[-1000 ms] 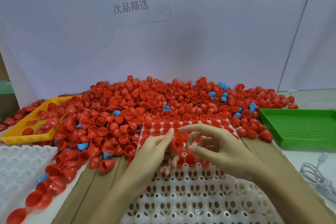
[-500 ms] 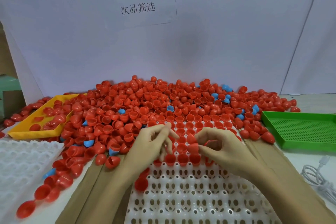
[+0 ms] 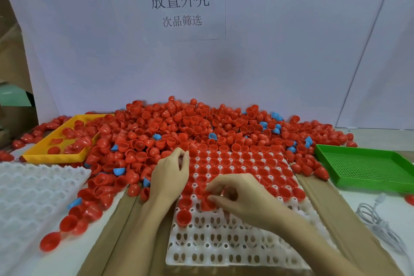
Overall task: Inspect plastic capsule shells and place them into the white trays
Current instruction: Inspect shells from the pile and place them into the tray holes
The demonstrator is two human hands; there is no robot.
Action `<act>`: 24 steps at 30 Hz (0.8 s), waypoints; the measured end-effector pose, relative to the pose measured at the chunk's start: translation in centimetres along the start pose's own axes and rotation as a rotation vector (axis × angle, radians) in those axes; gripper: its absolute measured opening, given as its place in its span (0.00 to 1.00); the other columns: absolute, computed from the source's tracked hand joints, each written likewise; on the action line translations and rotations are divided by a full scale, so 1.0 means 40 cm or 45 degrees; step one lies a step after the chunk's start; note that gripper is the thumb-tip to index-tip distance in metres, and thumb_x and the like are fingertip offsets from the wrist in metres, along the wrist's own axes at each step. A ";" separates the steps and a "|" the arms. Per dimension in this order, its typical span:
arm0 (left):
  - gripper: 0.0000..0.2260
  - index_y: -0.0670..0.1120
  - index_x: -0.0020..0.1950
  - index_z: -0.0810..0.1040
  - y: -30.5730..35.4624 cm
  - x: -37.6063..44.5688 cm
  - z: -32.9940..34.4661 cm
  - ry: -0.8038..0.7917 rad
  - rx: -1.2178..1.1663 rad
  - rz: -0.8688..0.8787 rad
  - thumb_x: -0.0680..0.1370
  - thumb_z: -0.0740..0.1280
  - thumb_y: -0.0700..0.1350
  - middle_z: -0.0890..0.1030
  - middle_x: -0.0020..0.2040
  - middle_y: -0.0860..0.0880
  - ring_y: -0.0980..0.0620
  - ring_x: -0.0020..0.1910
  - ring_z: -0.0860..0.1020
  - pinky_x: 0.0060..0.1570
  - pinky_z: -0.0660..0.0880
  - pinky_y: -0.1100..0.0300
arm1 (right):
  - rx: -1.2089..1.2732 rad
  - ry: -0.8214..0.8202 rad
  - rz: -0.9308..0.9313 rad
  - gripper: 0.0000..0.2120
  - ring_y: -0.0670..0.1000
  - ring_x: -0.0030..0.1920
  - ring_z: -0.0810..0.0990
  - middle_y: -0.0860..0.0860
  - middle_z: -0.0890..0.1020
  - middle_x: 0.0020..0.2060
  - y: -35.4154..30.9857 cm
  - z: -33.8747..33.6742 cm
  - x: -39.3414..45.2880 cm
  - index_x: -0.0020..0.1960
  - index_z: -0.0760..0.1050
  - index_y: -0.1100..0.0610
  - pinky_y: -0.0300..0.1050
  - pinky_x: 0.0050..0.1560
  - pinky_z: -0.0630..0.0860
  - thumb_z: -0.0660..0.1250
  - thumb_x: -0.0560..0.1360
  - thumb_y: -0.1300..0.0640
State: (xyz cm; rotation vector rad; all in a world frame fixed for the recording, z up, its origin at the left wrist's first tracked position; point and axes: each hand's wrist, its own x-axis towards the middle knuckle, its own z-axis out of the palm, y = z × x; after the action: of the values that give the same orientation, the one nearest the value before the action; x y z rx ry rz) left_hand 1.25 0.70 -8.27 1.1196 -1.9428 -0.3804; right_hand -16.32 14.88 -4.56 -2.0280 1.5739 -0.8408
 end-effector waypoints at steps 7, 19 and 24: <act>0.11 0.49 0.44 0.78 0.000 0.000 -0.008 -0.045 -0.046 -0.006 0.86 0.63 0.48 0.75 0.27 0.51 0.55 0.24 0.71 0.24 0.66 0.60 | -0.214 -0.049 -0.065 0.10 0.38 0.46 0.78 0.39 0.82 0.48 -0.039 0.047 0.014 0.61 0.83 0.47 0.31 0.48 0.76 0.70 0.82 0.48; 0.12 0.50 0.44 0.79 0.002 0.003 -0.007 -0.063 -0.015 0.047 0.86 0.64 0.48 0.75 0.27 0.52 0.54 0.25 0.73 0.26 0.69 0.61 | -0.014 0.006 -0.040 0.06 0.40 0.33 0.79 0.40 0.84 0.39 -0.017 0.031 0.030 0.54 0.84 0.50 0.31 0.35 0.75 0.71 0.82 0.50; 0.09 0.51 0.45 0.77 0.004 0.002 0.000 -0.057 -0.007 0.089 0.85 0.64 0.47 0.75 0.28 0.51 0.53 0.25 0.72 0.25 0.69 0.59 | 0.174 0.129 0.120 0.07 0.41 0.27 0.76 0.45 0.84 0.34 0.054 -0.071 0.038 0.50 0.84 0.52 0.32 0.29 0.72 0.69 0.82 0.52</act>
State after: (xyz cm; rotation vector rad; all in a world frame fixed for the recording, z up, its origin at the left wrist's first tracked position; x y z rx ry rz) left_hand 1.13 0.73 -8.12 1.0448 -2.0130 -0.3762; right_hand -19.54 12.91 -3.63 -1.8278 1.6059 -1.0001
